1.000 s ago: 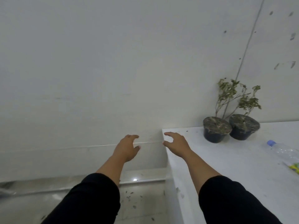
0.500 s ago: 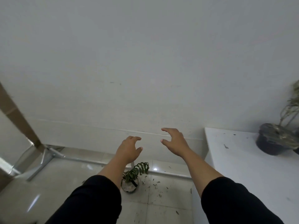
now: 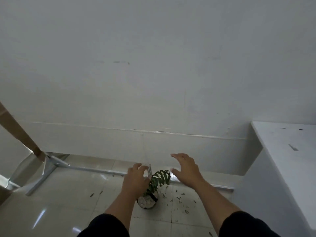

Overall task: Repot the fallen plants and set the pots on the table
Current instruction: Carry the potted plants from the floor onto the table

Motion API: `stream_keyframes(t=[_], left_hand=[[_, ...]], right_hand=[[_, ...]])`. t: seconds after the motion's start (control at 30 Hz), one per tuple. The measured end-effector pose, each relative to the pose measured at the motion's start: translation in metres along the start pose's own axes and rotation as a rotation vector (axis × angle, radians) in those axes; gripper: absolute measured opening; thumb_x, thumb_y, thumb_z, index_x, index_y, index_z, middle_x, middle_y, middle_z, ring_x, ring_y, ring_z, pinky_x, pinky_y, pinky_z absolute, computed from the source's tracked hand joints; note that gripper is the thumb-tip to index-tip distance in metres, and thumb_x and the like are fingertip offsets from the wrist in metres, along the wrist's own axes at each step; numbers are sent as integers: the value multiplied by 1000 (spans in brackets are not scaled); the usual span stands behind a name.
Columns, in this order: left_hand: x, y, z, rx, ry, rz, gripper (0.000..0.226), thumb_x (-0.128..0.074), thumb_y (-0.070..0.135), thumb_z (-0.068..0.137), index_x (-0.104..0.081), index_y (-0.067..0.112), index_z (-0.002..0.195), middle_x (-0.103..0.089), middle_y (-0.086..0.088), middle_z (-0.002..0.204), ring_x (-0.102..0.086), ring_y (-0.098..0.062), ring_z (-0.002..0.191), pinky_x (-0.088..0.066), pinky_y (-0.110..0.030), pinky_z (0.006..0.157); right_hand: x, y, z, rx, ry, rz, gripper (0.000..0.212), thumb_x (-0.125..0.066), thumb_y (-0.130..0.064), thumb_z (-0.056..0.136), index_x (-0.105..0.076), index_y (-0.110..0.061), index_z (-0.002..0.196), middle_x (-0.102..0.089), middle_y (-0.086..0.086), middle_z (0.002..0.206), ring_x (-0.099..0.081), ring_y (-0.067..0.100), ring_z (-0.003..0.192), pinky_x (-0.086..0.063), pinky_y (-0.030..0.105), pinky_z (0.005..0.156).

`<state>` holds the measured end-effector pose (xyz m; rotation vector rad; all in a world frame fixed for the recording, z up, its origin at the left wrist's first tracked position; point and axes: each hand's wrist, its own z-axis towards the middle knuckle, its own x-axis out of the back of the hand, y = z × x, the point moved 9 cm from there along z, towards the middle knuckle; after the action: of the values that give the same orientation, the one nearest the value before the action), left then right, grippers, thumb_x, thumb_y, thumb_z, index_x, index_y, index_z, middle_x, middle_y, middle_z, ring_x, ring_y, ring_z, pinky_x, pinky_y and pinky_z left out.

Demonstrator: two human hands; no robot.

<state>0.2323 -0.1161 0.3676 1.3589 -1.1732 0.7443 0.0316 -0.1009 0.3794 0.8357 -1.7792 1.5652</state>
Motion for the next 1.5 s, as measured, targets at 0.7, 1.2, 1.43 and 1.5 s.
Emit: stream_keyframes(t=[0.7,1.2,1.43,1.5], left_hand=[[-446,-262,156,155,-32,143,72,-39,46,85,-8,37,150,6,7,162,-28,-32,142,-33,-37,113],[-493,-276,185,-90,45,-190,81,-36,44,85,-5,9,151,5,-11,161,-35,-28,140,-33,-24,107],[-477,-275,193,-163,261,-108,77,-10,52,81,-22,18,149,-9,-9,160,-16,-25,147,-31,-32,90],[-465,-267,193,-203,305,-124,75,-9,52,82,-21,19,149,-7,-7,160,-10,-19,148,-29,-32,93]], right_hand=[[-475,223,146,72,-128,-58,74,-56,-39,87,-16,-35,149,-13,-6,161,-13,20,147,-17,47,119],[-553,242,183,115,-136,150,65,-49,-28,91,-21,-39,149,3,-10,162,-14,23,148,-25,39,119],[-558,231,189,123,-10,229,61,-42,-15,87,-33,-27,146,-19,-2,160,-22,22,146,-26,33,119],[-549,228,188,123,46,218,60,-41,-17,88,-33,-27,146,-19,-4,159,-23,22,144,-27,32,117]])
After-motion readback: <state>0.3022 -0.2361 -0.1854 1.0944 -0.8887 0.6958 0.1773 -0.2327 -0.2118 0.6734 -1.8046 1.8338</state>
